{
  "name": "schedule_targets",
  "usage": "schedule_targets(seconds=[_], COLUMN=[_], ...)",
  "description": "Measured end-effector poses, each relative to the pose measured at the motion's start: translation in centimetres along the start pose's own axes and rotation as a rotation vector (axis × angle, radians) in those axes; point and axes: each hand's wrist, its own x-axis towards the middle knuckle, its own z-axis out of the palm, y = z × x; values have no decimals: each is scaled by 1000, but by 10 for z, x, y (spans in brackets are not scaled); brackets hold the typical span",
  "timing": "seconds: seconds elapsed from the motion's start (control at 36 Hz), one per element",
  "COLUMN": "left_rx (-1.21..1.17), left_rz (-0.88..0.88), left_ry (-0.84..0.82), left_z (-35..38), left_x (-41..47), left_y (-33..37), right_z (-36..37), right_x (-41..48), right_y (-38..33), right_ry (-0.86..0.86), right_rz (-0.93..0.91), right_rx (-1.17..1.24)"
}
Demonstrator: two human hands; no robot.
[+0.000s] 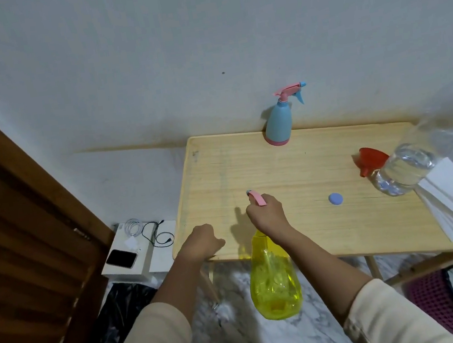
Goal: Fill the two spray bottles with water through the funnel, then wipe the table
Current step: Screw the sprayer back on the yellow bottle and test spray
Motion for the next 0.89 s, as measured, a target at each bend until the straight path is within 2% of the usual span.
schedule_targets(seconds=[0.17, 0.36, 0.44, 0.5, 0.58, 0.64, 0.75, 0.89], left_rx=[-86, -472, -498, -493, -459, -508, -538, -554], left_rz=[119, 403, 505, 563, 525, 513, 504, 513], left_ry=[-32, -189, -240, -170, 93, 197, 190, 7], left_z=[-11, -30, -26, -15, 4, 10, 10, -2], left_x=[7, 20, 32, 42, 61, 76, 121, 190], left_y=[19, 90, 126, 153, 194, 220, 252, 269], right_z=[-17, -70, -96, -111, -131, -144, -175, -227], right_x=[8, 44, 64, 78, 101, 119, 161, 205], right_y=[-8, -33, -45, -51, -53, -52, -48, -35], right_ry=[83, 313, 419, 488, 572, 611, 567, 296], right_rz=[-113, -376, -477, -523, -595, -588, -514, -439], right_rx=[-56, -85, -77, -26, -27, -16, -10, -50])
